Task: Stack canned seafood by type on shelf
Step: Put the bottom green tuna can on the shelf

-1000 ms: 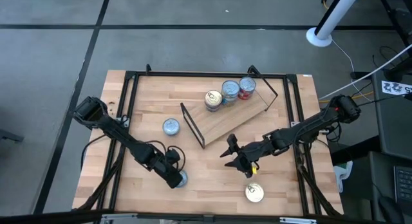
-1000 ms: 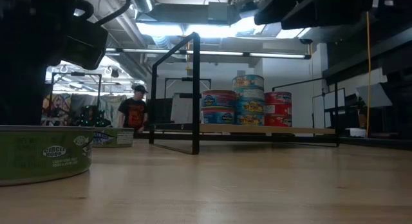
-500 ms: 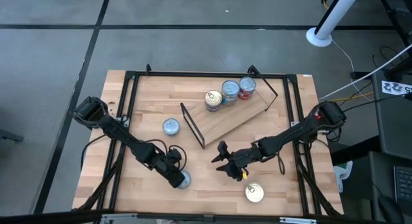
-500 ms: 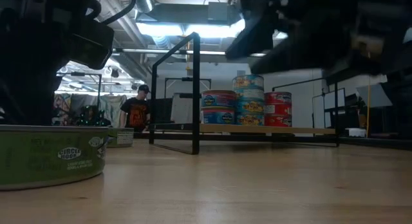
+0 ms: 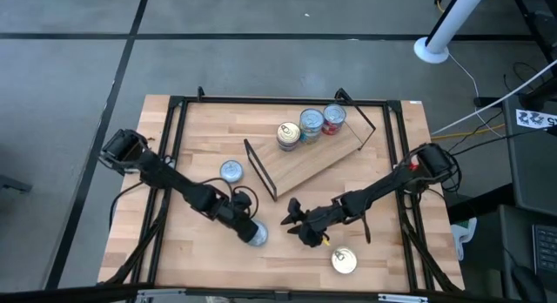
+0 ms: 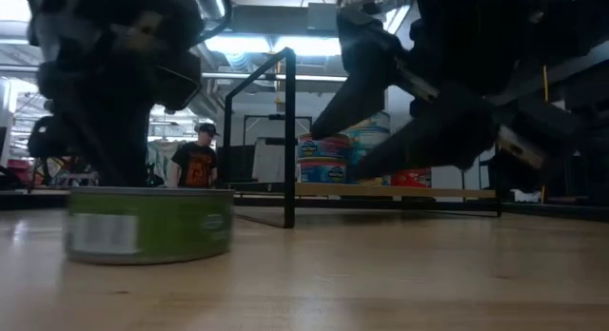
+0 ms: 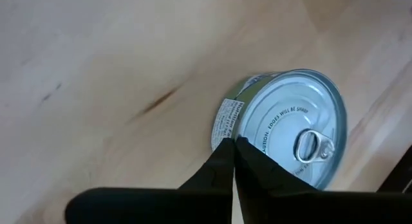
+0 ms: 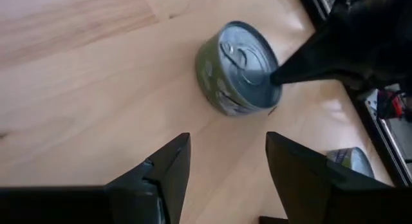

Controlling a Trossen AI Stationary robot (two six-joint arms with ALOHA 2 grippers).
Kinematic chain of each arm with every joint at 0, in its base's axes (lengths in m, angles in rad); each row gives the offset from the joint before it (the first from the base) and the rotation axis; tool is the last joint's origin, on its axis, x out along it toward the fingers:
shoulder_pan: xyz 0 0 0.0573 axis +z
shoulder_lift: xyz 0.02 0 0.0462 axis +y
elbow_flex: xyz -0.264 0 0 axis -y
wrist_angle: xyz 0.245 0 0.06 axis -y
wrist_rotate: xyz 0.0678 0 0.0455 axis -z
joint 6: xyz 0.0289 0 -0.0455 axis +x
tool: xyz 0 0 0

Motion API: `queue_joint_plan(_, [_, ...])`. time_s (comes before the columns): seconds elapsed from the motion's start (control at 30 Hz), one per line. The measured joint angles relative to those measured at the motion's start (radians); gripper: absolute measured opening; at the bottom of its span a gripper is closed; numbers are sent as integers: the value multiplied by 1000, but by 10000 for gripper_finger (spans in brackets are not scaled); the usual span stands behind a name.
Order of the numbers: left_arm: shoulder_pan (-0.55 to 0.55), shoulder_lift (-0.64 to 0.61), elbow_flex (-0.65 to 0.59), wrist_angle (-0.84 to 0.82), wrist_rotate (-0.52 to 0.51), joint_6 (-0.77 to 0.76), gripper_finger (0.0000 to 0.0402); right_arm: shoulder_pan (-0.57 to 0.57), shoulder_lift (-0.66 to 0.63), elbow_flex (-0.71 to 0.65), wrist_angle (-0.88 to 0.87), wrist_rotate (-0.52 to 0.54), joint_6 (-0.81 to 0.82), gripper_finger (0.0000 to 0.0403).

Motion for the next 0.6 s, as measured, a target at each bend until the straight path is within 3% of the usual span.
queue_joint_plan(0.6, [123,0,0,175,26,62,0,2,14,1,69,25,-63,201])
